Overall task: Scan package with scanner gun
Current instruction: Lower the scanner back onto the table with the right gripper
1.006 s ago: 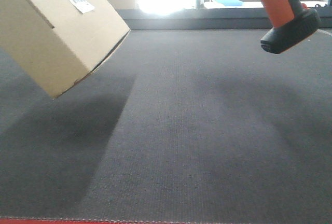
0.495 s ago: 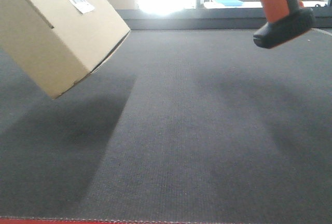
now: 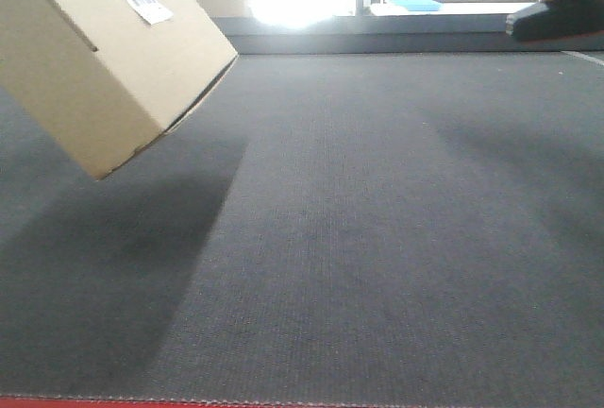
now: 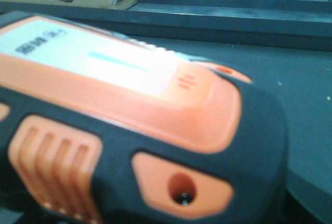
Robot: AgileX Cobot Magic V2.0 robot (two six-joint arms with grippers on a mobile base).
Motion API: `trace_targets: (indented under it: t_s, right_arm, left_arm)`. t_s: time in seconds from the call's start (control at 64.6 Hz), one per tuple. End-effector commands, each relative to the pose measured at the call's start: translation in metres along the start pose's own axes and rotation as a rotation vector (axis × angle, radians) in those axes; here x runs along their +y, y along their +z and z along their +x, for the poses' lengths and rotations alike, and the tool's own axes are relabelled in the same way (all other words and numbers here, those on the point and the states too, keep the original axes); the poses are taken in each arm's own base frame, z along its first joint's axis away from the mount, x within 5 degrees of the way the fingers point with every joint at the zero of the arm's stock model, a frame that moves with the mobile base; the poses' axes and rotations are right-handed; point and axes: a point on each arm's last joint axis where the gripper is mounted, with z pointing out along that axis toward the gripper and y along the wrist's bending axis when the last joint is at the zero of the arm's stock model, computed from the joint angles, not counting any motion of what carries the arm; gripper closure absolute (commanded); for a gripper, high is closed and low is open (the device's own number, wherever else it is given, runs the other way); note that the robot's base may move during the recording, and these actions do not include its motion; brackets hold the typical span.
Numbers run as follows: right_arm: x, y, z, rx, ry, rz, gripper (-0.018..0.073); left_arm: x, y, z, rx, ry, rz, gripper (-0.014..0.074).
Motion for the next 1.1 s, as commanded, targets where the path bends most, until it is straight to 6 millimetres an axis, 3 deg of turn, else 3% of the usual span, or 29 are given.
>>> trace_targets:
  t_s: [0.0,0.263,0.743,1.083]
  right_arm:
    - [-0.004,-0.006,0.004,-0.129,0.023,0.021,0.0718]
    - [-0.01,-0.002,0.047,-0.121,0.021,0.048,0.0718]
    - [-0.014,0.034,0.085,-0.039,0.021,0.068,0.0718]
    - [-0.015,0.041,0.096,-0.007,0.018,0.073,0.0718]
  left_arm:
    - [-0.006,-0.007,0.0,-0.024,0.001,0.026,0.0708]
    - [-0.006,-0.007,0.0,-0.024,0.001,0.026,0.0708]
    - [-0.006,-0.007,0.0,-0.026,0.001,0.026,0.0708]
    - [-0.006,-0.007,-0.001,-0.03,0.001,0.025,0.0708]
